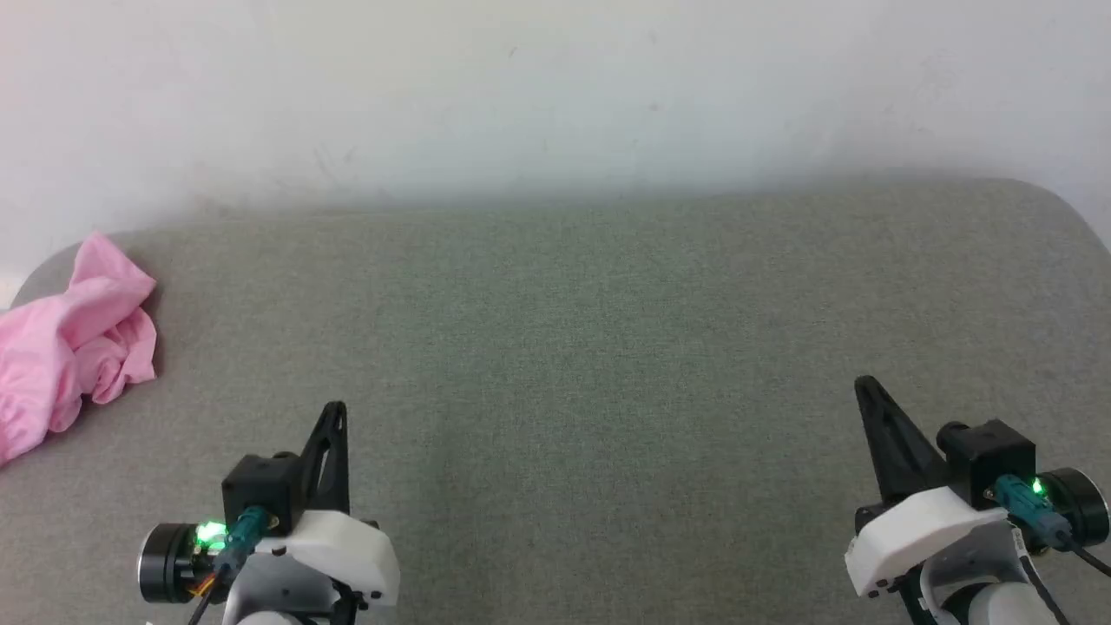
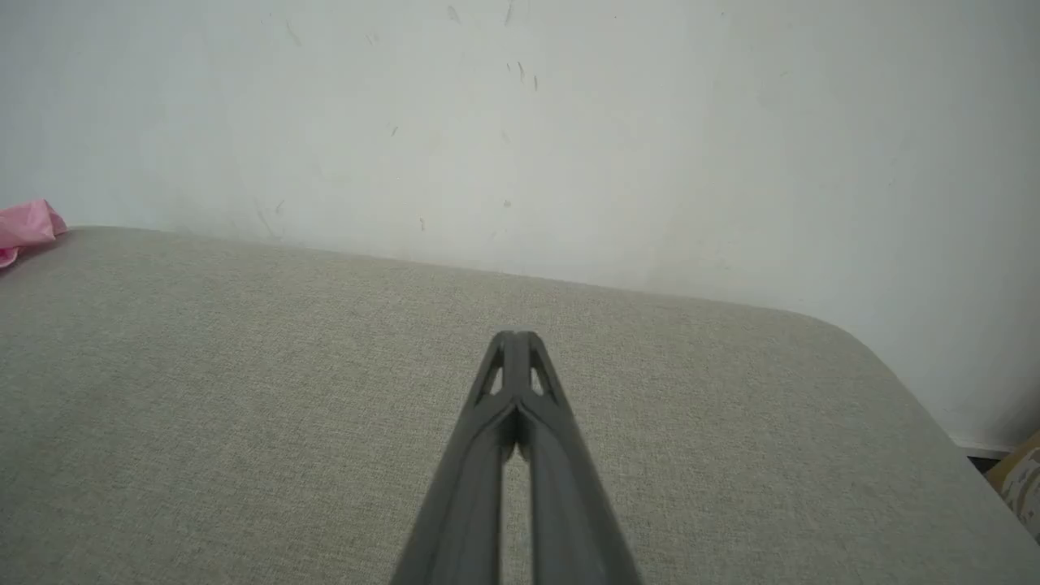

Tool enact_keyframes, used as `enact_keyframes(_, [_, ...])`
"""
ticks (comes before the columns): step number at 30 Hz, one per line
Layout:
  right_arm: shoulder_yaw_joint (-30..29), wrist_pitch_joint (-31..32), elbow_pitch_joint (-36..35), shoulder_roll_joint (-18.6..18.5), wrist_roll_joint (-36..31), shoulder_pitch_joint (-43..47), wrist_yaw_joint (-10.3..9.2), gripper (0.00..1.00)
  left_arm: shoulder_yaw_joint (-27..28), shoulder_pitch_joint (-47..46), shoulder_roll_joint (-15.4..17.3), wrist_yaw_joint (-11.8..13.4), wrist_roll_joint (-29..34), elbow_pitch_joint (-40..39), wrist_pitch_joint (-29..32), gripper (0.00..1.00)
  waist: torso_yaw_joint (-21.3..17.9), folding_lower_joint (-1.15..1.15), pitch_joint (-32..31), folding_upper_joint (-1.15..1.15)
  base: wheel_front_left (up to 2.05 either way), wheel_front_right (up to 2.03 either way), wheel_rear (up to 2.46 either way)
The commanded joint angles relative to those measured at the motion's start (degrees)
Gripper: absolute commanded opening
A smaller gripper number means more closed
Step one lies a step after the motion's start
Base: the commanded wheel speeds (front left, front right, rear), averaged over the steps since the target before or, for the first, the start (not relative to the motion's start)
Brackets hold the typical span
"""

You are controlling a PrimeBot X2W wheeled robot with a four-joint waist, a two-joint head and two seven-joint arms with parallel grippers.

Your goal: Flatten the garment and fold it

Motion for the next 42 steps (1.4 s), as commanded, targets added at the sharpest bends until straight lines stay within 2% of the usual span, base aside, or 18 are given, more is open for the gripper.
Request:
enact_keyframes(1, [0.0, 0.0, 0.1, 0.2, -0.4, -0.4, -0.12, 0.0, 0.2, -0.8, -0.3, -0.4, 0.4, 0.0, 0.0, 0.0, 0.0, 0.0, 0.0, 0.0, 0.0, 0.0, 0.0])
enact_keyframes(17, [0.0, 0.0, 0.1, 0.2, -0.4, -0.4, -0.12, 0.0, 0.2, -0.8, -0.3, -0.4, 0.4, 0.0, 0.0, 0.0, 0.0, 0.0, 0.0, 0.0, 0.0, 0.0, 0.0])
enact_keyframes(18, [0.0, 0.0, 0.0, 0.0, 0.0, 0.0, 0.0, 1.0, 0.0, 0.0, 0.0, 0.0, 0.0, 0.0, 0.0, 1.0, 0.0, 0.0, 0.0, 0.0, 0.0, 0.0, 0.0])
enact_keyframes(19, [0.0, 0.0, 0.0, 0.0, 0.0, 0.0, 0.0, 0.0, 0.0, 0.0, 0.0, 0.0, 0.0, 0.0, 0.0, 0.0, 0.0, 0.0, 0.0, 0.0, 0.0, 0.0, 0.0])
enact_keyframes(20, [0.0, 0.0, 0.0, 0.0, 0.1, 0.0, 0.0, 1.0, 0.0, 0.0, 0.0, 0.1, 0.0, 0.0, 0.0, 1.0, 0.0, 0.0, 0.0, 0.0, 0.0, 0.0, 0.0])
enact_keyframes(35, [-1.5, -1.7, -0.3, 0.0, 1.7, 0.1, -0.01, 1.0, -1.3, -0.2, 0.1, 2.4, 0.2, 0.0, -1.7, 1.0, 0.3, 0.0, 0.3, 0.0, 0.0, 0.0, 0.0])
enact_keyframes(42, [-2.3, -2.7, -0.5, 0.0, 2.2, 0.3, -0.02, 1.0, -2.2, -0.6, 0.3, 3.9, 0.1, 0.0, -2.7, 1.0, 2.0, 0.0, 0.6, 0.0, 0.0, 0.0, 0.0])
